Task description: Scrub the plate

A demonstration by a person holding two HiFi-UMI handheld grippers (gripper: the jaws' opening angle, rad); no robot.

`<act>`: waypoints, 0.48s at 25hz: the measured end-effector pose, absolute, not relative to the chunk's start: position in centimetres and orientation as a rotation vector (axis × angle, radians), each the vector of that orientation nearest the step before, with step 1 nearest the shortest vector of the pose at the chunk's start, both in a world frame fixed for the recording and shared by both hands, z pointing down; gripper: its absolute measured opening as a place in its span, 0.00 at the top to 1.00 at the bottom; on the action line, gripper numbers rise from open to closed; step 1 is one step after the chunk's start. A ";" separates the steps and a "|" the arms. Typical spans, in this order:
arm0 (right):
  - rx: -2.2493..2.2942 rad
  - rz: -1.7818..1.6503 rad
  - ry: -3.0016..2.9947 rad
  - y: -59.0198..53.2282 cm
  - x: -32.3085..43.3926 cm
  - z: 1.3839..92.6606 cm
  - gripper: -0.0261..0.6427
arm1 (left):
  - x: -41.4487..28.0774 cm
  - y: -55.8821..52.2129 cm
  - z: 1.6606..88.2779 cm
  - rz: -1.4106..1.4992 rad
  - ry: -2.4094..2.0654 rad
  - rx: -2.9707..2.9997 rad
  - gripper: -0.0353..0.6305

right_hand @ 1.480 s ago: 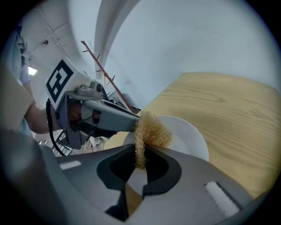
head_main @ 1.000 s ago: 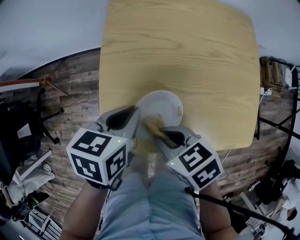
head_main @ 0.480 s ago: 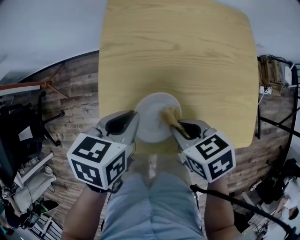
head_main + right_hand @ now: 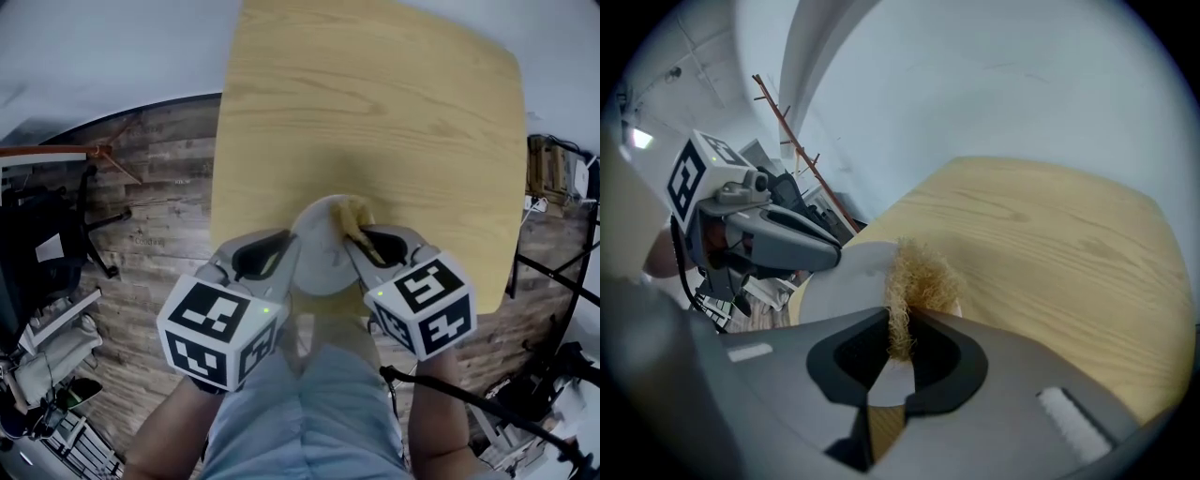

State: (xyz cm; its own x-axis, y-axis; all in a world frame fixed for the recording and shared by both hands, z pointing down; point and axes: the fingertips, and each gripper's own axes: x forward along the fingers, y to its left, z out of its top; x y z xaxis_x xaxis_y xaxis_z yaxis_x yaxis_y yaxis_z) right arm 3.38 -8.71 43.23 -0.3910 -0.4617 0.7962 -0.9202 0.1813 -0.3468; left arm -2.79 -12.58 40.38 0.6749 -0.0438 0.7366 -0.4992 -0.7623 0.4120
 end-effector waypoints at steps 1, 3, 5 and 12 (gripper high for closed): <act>1.288 1.129 -1.946 -9.0 3.2 43.0 0.90 | -2.8 -12.5 40.4 0.981 -0.419 2.279 0.87; 1.270 1.112 -1.968 -9.4 2.4 42.7 0.90 | -2.9 -12.5 40.4 0.981 -0.424 2.274 0.87; 1.247 1.091 -1.991 -9.7 1.4 42.3 0.90 | -3.1 -12.4 40.5 0.981 -0.431 2.269 0.87; 1.184 1.089 -2.065 -9.1 -2.1 41.5 0.90 | -3.5 -12.7 40.7 0.956 -0.456 2.260 0.87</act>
State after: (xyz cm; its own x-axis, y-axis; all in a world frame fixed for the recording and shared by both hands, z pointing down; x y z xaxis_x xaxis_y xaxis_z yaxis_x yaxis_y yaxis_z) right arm -2.10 -9.07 41.50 -0.4838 -0.4578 0.7459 -0.8741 0.2950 -0.3858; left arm -3.48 -12.70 40.72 0.6763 -0.0670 0.7336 -0.5277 -0.7389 0.4189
